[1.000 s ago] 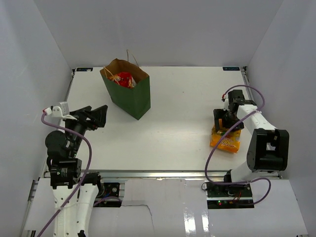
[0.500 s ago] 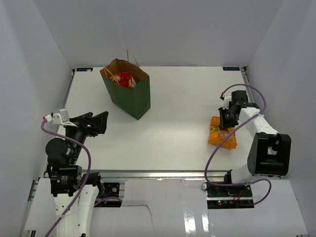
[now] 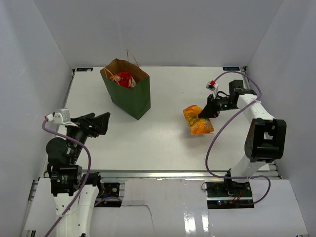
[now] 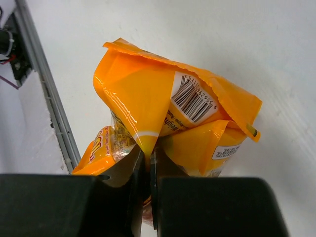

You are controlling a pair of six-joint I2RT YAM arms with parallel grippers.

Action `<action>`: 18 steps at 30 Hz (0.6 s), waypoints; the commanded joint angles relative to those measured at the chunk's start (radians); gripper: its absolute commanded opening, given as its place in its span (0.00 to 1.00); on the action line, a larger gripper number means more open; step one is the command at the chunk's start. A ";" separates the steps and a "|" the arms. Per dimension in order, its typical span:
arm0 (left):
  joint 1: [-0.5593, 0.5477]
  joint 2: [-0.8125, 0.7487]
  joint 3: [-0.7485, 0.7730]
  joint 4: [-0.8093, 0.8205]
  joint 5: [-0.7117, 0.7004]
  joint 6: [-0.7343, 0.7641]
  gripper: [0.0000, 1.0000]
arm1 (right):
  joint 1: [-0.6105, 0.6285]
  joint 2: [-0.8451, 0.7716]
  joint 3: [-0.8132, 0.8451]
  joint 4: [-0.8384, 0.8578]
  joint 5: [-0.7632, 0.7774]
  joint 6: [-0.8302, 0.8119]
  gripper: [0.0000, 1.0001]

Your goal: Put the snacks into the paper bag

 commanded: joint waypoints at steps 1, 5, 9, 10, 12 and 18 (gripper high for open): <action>-0.002 0.011 -0.011 -0.009 0.032 -0.015 0.98 | 0.019 0.034 0.160 -0.060 -0.286 -0.101 0.08; -0.002 0.023 -0.028 0.006 0.082 -0.056 0.98 | 0.091 0.080 0.312 -0.050 -0.377 -0.038 0.08; -0.002 0.040 -0.041 0.052 0.112 -0.090 0.98 | 0.178 0.059 0.420 0.320 -0.359 0.236 0.08; -0.002 0.046 -0.042 0.058 0.110 -0.095 0.98 | 0.191 0.048 0.414 0.471 -0.351 0.345 0.08; -0.003 0.054 -0.038 0.075 0.107 -0.102 0.98 | 0.224 0.033 0.377 0.900 -0.313 0.659 0.08; -0.002 0.083 -0.024 0.085 0.104 -0.115 0.98 | 0.373 0.218 0.696 1.101 -0.153 0.858 0.08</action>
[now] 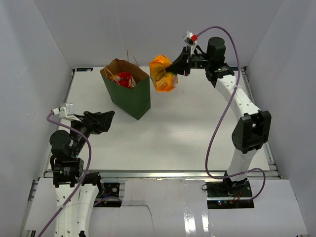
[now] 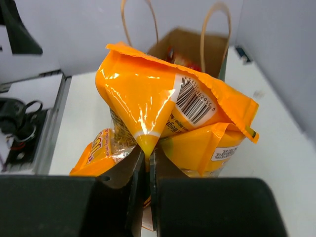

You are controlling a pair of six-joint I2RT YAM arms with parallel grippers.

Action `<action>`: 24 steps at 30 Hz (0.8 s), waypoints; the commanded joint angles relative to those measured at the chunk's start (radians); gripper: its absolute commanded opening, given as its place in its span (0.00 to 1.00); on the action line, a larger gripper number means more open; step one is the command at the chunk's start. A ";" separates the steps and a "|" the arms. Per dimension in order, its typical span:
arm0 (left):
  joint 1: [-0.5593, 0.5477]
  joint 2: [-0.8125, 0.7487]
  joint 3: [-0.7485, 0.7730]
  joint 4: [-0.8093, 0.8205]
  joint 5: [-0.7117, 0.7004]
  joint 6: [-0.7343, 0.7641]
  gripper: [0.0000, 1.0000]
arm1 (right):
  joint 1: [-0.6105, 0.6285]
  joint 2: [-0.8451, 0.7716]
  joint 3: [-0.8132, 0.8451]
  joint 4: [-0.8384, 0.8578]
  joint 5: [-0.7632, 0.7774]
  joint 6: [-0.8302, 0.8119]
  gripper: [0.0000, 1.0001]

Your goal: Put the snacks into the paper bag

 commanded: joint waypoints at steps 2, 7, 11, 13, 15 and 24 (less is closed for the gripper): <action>-0.002 0.017 0.016 0.030 0.011 -0.022 0.98 | 0.108 0.095 0.261 0.327 0.095 0.217 0.08; -0.002 0.014 0.021 0.028 0.005 -0.019 0.98 | 0.226 0.213 0.507 0.318 0.228 0.178 0.08; -0.002 0.008 0.019 0.025 0.005 -0.017 0.98 | 0.292 0.245 0.553 0.324 0.310 0.118 0.08; -0.002 0.003 0.016 0.025 0.005 -0.016 0.98 | 0.307 0.256 0.567 0.338 0.344 0.108 0.08; -0.002 -0.003 0.015 0.024 0.003 -0.010 0.98 | 0.329 0.270 0.578 0.338 0.384 0.073 0.08; -0.002 -0.026 0.006 0.008 0.002 -0.004 0.98 | 0.363 0.299 0.543 0.361 0.529 -0.073 0.08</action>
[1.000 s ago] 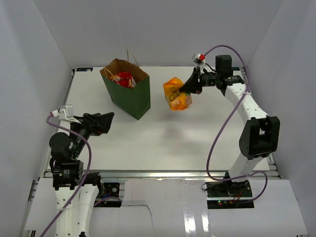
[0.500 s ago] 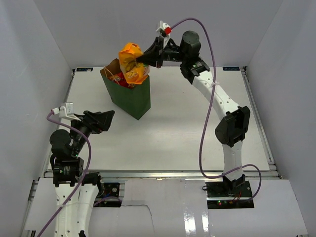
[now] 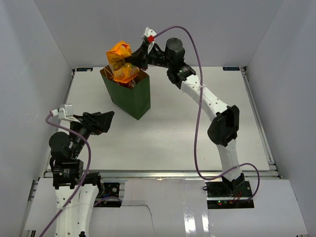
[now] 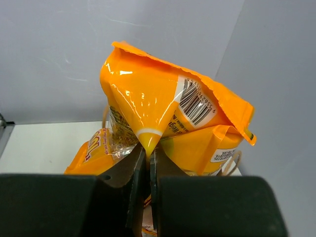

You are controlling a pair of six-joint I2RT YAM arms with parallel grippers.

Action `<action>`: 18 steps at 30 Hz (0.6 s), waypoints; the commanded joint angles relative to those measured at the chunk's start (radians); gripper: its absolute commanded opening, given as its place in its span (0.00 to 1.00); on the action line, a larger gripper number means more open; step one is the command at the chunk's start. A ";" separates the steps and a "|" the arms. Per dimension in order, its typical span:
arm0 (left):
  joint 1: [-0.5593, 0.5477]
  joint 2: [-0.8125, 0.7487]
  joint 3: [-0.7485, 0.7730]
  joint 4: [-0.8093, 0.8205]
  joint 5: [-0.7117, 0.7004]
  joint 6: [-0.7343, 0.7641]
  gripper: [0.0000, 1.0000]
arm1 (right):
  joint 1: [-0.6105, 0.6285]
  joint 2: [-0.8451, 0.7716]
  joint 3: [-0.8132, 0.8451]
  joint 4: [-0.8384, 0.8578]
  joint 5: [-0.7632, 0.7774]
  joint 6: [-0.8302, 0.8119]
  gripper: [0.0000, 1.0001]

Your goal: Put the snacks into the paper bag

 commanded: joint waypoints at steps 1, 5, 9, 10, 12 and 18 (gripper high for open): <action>-0.002 -0.021 0.003 -0.004 0.002 0.005 0.98 | 0.003 -0.029 0.032 0.152 0.109 -0.078 0.08; -0.002 -0.044 -0.005 -0.007 0.002 0.003 0.98 | 0.003 -0.032 -0.031 0.145 0.140 -0.115 0.08; -0.002 -0.053 0.004 -0.016 -0.003 0.014 0.98 | 0.006 -0.035 -0.077 0.131 0.143 -0.156 0.17; -0.002 -0.054 0.004 -0.018 -0.003 0.013 0.98 | 0.012 -0.036 -0.084 0.110 0.143 -0.169 0.27; -0.002 -0.059 0.006 -0.021 -0.005 0.014 0.98 | 0.019 -0.041 -0.094 0.088 0.137 -0.192 0.42; -0.002 -0.059 0.019 -0.030 0.002 0.025 0.98 | 0.020 -0.082 -0.042 -0.018 0.128 -0.207 0.63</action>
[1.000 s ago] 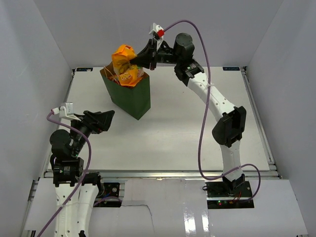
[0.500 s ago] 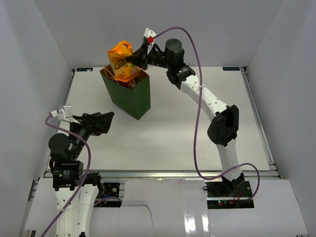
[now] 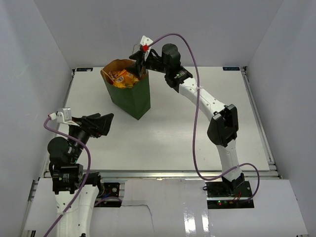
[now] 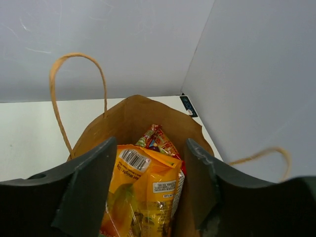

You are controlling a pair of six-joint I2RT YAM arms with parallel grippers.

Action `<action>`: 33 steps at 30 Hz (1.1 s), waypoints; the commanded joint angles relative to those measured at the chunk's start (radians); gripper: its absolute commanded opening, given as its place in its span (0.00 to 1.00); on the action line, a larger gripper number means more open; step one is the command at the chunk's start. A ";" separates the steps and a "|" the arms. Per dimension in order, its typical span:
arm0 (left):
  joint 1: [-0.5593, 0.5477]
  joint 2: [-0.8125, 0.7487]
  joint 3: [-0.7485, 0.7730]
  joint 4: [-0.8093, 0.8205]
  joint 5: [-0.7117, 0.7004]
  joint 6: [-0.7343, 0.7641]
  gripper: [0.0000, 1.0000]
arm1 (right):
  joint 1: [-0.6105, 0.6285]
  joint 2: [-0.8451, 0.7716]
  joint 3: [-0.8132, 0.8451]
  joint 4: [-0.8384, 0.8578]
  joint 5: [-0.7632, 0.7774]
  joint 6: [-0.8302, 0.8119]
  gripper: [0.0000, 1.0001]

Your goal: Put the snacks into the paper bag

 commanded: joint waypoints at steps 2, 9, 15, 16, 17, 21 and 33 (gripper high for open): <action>-0.002 0.006 0.028 -0.024 0.008 0.029 0.98 | 0.003 -0.111 0.070 -0.088 0.002 -0.039 0.69; -0.002 0.035 0.034 -0.027 0.048 0.063 0.98 | -0.166 -0.428 -0.329 -0.097 -0.065 0.152 0.90; -0.003 0.075 0.013 -0.021 0.087 0.083 0.98 | -0.344 -0.615 -0.616 -0.387 0.106 -0.002 0.90; -0.002 0.083 0.010 -0.021 0.088 0.086 0.98 | -0.361 -0.635 -0.655 -0.449 0.163 -0.025 0.90; -0.002 0.097 0.007 -0.021 0.096 0.095 0.98 | -0.375 -0.657 -0.726 -0.474 0.257 -0.044 0.90; -0.002 0.126 -0.004 -0.019 0.099 0.120 0.98 | -0.464 -0.822 -0.908 -0.513 0.430 -0.038 0.90; -0.003 0.203 -0.016 -0.010 0.102 0.159 0.98 | -0.510 -1.048 -1.085 -0.530 0.633 -0.038 0.90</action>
